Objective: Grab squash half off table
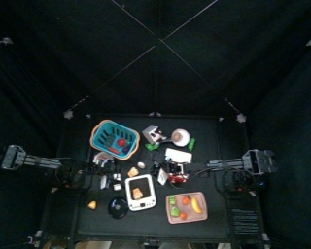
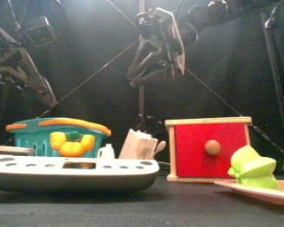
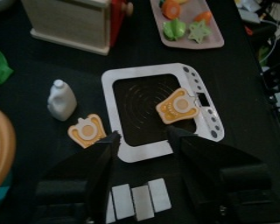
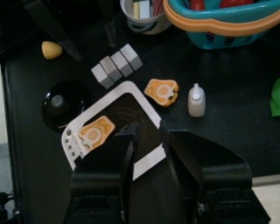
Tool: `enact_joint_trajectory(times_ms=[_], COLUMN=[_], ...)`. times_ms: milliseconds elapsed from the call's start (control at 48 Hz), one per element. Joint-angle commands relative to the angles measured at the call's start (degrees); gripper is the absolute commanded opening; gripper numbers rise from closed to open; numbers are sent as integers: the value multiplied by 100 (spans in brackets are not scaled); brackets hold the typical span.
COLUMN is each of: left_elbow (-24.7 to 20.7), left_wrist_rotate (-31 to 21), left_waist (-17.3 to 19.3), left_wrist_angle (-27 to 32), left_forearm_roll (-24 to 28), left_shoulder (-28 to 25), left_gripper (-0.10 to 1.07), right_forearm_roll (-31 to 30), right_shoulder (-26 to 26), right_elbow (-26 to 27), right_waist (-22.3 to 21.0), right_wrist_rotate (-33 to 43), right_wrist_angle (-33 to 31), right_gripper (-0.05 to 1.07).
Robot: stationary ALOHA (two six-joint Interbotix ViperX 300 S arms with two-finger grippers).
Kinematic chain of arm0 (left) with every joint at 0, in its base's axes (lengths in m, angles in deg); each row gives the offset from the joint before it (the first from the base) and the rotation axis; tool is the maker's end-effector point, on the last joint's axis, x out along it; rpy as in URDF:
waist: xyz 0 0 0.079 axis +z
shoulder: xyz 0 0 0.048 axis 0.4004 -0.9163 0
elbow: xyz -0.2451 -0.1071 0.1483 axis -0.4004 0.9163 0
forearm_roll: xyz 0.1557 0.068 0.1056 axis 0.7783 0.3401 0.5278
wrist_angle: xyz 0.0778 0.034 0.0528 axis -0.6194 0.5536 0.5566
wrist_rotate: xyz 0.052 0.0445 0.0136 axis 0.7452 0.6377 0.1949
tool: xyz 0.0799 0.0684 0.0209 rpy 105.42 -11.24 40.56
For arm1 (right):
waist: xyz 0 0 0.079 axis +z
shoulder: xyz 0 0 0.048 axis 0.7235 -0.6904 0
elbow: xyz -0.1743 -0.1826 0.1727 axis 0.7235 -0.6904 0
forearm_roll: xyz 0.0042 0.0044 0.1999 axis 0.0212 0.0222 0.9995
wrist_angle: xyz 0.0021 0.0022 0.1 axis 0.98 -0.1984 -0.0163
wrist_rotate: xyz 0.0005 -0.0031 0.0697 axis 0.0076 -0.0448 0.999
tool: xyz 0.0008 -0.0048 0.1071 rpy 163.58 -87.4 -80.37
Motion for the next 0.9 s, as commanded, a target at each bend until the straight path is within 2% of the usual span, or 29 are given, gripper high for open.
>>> enact_joint_trajectory(times_ms=[0,146,292,542,750,875], left_elbow=[-167,-193,-264,-606,-633,-642], left_wrist_rotate=[0,0,0,0,0,9], left_waist=[88,202,220,308,483,519], left_wrist_angle=[-413,-721,-800,-905,-1151,-1169], left_forearm_roll=[-53,-299,-466,-861,-1433,-1573], left_shoulder=[-167,-334,-703,-1441,-1749,-2030], left_gripper=[96,96,96,96,96,96], right_forearm_roll=[-158,-413,-694,-712,-729,-738], right_shoulder=[220,237,369,422,413,422], right_elbow=[-176,-352,-387,-501,-536,-527], right_waist=[-202,-237,-237,-237,-211,-211], right_wrist_rotate=[9,-35,26,18,0,9], right_wrist_angle=[404,765,668,677,686,677], right_gripper=[69,69,69,69,69,69])
